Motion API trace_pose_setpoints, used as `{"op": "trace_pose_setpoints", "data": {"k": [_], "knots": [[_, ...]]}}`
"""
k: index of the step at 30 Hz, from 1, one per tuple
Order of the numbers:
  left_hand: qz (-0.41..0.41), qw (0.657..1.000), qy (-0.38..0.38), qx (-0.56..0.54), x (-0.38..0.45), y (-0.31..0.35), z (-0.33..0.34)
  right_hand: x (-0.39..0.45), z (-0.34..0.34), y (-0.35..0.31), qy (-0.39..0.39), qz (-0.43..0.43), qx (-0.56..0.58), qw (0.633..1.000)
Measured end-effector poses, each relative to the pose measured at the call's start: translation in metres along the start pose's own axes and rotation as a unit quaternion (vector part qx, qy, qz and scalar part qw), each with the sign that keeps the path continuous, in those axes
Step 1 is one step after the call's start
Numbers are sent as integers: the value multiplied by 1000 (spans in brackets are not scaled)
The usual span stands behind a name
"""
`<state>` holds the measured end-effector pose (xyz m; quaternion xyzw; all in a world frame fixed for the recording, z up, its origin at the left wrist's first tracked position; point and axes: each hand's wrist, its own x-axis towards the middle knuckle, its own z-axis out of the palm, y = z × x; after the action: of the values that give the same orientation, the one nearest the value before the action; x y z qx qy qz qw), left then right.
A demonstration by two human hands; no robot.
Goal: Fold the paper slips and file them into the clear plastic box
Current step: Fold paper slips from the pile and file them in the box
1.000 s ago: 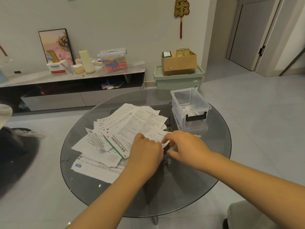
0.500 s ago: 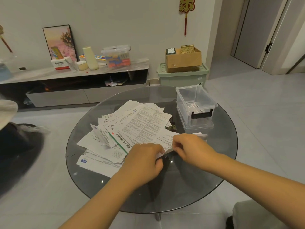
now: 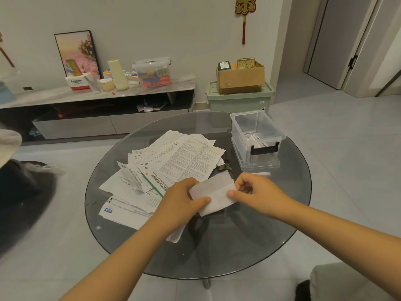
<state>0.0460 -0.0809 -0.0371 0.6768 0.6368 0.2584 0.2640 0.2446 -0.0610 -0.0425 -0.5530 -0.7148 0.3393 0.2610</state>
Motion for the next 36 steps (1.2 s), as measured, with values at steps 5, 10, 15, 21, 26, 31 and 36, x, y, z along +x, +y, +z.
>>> {"op": "trace_pose_setpoints", "data": {"k": [5,10,15,21,26,31,36], "knots": [[27,998,-34,45,0,1,13,-4,9,0,-10,21,-82,996],[18,996,-50,77,4,0,17,-3,10,-1,-12,17,-122,992],[-7,997,-56,52,9,-2,11,-4,7,-5,-40,8,-146,988],[76,992,26,101,2,-2,13,-7,3,-9,-60,-8,-182,982],[183,968,8,170,-11,-1,20,-10,9,-14,-89,33,-101,990],[196,951,-19,239,-11,-4,19,-16,8,-22,-152,78,35,985],[216,939,-14,266,-9,-4,18,-22,7,-23,-149,100,63,982]]}}
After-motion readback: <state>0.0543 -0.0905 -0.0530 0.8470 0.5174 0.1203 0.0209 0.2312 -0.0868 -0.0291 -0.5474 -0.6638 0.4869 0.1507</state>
